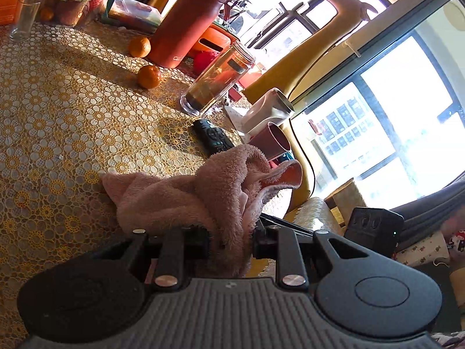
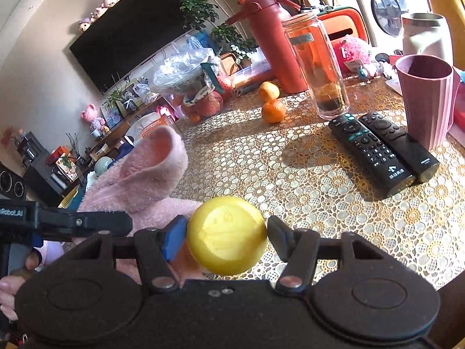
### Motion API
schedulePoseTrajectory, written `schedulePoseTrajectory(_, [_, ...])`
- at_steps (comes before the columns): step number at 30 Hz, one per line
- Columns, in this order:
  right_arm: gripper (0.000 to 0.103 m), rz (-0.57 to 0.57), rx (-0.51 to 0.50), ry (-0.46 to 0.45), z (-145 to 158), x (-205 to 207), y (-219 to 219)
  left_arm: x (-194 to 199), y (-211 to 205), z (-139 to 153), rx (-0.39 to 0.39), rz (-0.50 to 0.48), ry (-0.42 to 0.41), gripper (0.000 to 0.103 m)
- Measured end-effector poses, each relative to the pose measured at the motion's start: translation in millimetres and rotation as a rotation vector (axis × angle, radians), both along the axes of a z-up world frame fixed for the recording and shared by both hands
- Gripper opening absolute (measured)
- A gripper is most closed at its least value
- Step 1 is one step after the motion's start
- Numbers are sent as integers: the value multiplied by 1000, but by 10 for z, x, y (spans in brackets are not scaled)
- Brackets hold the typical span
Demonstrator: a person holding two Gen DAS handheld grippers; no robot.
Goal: Organize objects
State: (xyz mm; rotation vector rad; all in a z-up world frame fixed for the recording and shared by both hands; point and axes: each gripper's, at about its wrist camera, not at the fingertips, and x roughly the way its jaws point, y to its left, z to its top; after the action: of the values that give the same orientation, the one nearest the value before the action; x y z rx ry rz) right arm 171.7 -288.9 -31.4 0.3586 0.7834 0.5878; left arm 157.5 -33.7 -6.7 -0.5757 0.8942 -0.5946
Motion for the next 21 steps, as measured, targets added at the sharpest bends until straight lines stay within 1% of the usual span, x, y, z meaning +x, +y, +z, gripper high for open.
schedulePoseTrajectory(4, [60,-33,35,46,-28,36,-18,33,-74,-93,-15,-5,22,25])
schedulePoseTrajectory(9, [60,-55,64,79,-61,52,-32,124,1,-309,-34,47,79,25])
schedulePoseTrajectory(14, [60,-55,70,79,-71,66,-27,225,122,-468,-55,100,122,25])
schedulePoseTrajectory(18, [60,-55,78,84,-82,71,-50,287,218,-548,-40,141,140,25])
schedulePoseTrajectory(21, [60,-56,82,86,-87,77,-57,313,273,-586,-6,163,146,25])
